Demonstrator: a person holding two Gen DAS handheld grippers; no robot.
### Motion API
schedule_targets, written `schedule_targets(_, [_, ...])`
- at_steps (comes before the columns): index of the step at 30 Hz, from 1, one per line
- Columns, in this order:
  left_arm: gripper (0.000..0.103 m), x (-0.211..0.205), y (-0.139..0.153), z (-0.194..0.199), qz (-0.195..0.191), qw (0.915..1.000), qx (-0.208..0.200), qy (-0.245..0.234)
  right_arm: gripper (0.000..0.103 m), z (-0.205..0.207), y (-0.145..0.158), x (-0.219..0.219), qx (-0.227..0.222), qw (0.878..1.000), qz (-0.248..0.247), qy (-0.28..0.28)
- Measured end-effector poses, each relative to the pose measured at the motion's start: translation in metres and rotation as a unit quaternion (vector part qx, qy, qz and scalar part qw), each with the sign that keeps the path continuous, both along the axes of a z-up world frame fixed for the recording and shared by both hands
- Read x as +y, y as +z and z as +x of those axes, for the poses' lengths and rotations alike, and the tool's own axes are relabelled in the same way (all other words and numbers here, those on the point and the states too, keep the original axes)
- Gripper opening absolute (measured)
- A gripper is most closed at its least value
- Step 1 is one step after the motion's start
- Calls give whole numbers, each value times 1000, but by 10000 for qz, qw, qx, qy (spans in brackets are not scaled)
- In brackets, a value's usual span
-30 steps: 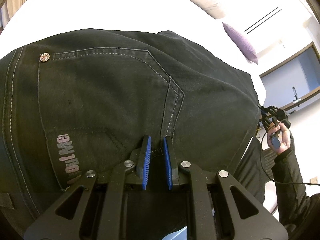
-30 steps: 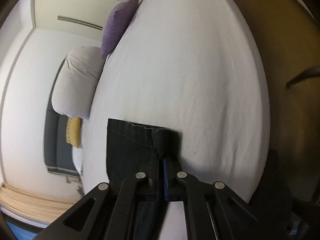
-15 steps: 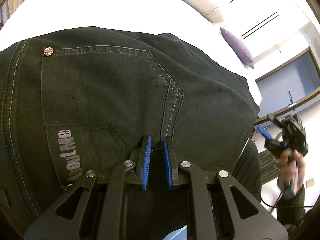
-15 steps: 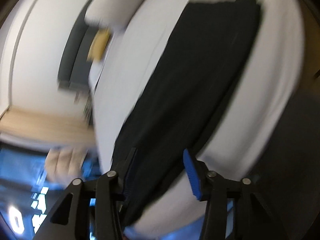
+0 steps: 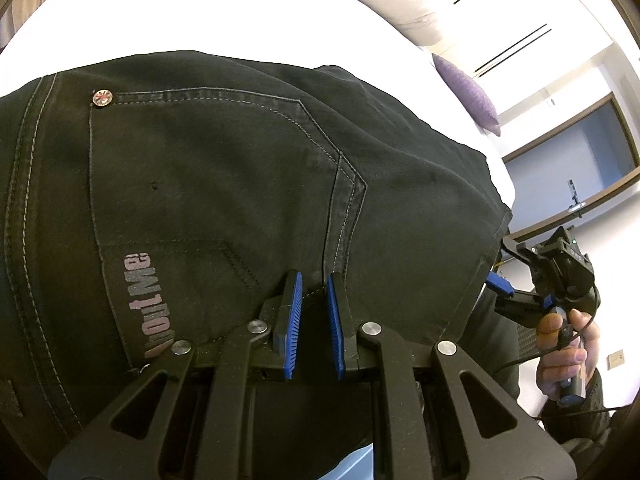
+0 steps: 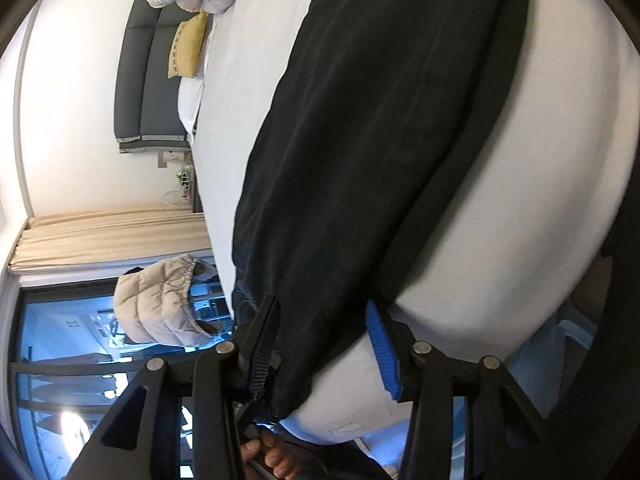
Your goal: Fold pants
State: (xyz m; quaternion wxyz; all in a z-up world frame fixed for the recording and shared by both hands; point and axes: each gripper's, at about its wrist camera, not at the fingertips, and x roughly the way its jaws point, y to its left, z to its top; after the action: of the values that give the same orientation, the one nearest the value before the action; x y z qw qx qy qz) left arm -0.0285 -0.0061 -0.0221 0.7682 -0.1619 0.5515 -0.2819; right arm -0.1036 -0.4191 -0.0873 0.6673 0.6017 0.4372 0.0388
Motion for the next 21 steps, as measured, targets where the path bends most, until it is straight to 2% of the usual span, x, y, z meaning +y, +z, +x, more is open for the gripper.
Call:
schedule_targets(3, [13,0,0,0,-10,10000,2,3,48,5,-3,5,-48,10000,51,38])
schedule_targets(6, [13,-1,1,0,-5,10000,-6,7,41,10,-12,4,-48,9998,196,-14])
schedule_targets(8, [13,-1,1,-1,-8,10000,-3,6,24,11,-15,3,-56,9998,211,-11])
schedule_targets(9, [13,-1,1,-1,-5,10000,-2,2,7,12,-16,3,-5,9999,113,35])
schedule_targets(14, [13,0,1,-1,-19,10000,13,-39,3,1,-14,2,47,9997,-228,58])
schedule_targets(21, [13,1,2,0,-17,10000,22,-25,2,-13,-21,2,87,9999,-111,-28])
